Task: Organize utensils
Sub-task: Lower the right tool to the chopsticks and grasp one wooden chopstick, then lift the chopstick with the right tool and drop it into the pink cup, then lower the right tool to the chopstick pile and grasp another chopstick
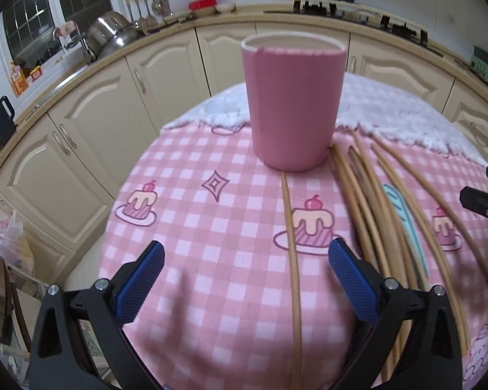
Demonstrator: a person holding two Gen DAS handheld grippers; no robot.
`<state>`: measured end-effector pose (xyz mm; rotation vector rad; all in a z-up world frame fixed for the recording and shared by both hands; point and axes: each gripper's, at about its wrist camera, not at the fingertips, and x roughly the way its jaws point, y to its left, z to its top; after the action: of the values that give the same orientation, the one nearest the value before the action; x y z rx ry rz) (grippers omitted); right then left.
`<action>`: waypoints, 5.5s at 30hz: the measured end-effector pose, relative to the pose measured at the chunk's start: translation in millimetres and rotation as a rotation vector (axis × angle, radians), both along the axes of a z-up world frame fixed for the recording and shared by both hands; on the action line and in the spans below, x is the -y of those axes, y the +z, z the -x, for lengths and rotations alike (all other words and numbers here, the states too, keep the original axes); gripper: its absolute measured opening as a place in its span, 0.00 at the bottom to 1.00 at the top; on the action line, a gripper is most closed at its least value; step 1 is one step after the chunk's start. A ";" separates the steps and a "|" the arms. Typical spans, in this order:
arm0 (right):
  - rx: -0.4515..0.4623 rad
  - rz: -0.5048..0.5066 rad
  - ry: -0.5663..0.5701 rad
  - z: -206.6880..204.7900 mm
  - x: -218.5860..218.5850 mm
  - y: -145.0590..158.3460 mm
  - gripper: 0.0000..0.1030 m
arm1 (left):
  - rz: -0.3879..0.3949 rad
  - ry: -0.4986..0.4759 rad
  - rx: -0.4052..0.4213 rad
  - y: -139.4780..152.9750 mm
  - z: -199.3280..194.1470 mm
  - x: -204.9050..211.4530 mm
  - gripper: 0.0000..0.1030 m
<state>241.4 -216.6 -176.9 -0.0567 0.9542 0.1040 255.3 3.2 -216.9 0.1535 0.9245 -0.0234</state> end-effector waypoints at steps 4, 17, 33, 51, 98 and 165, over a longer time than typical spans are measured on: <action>-0.043 0.014 0.060 -18.6 -7.0 -11.8 0.94 | -0.006 -0.016 -0.045 -8.5 -9.4 -1.2 0.95; -0.125 0.031 0.232 -39.0 -43.0 -19.5 0.06 | 0.050 -0.191 -0.153 -6.8 -16.9 10.4 0.04; 0.139 -0.445 0.158 1.6 7.5 42.5 0.06 | 0.320 -0.205 0.197 77.5 15.1 -6.6 0.04; 0.619 -0.587 0.160 -73.6 -52.2 187.2 0.06 | 0.519 -0.093 0.765 200.1 -56.5 -17.3 0.05; 0.443 -0.441 -0.094 -40.2 -6.9 137.5 0.94 | 0.299 0.023 0.662 172.6 -4.6 -31.7 0.95; -0.089 -0.076 0.154 3.3 -45.5 -14.5 0.42 | 0.114 -0.148 -0.023 -6.9 6.0 34.1 0.62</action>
<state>238.1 -171.1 -191.5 -0.0561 1.0329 0.2864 249.3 -30.9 -223.8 0.1159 0.9309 -0.2144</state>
